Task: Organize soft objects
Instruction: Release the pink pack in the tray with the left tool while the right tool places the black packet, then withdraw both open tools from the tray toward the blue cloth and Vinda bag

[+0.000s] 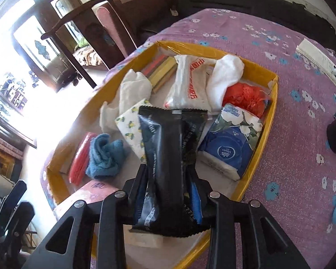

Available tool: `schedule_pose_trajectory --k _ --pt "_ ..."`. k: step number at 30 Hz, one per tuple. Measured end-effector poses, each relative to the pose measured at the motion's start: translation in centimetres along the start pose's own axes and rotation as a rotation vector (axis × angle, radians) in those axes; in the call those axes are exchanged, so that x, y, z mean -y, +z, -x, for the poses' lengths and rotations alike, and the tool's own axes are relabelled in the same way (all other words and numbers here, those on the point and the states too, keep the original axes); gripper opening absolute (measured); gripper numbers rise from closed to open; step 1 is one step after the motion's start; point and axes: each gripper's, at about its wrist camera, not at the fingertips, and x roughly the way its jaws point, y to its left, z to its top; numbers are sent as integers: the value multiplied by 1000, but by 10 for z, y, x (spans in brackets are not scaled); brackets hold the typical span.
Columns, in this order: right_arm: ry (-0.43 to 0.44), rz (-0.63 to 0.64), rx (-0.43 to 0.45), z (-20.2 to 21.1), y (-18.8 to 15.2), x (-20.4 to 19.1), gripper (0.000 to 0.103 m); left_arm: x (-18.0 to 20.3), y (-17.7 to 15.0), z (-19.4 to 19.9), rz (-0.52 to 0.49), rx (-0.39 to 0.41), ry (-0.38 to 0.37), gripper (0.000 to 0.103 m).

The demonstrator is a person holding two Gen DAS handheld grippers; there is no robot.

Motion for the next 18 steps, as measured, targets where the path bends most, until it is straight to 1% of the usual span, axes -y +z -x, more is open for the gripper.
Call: schedule_pose_trajectory --k 1,3,7,10,13,18 --pt "10 6 19 7 -3 -2 59 1 0 1 -4 5 27 90" --pt "14 25 76 27 -8 -2 67 5 -1 4 -21 21 68 91" --pt "-31 79 172 63 -21 -3 72 17 -3 13 -61 51 129 95" --pt "-67 87 229 83 -35 7 76 29 -5 16 -93 58 152 96" --pt "-90 68 259 97 -49 25 77 43 -7 17 -125 53 160 96" --pt "-119 20 283 117 -72 60 77 76 -15 21 -193 46 155 96"
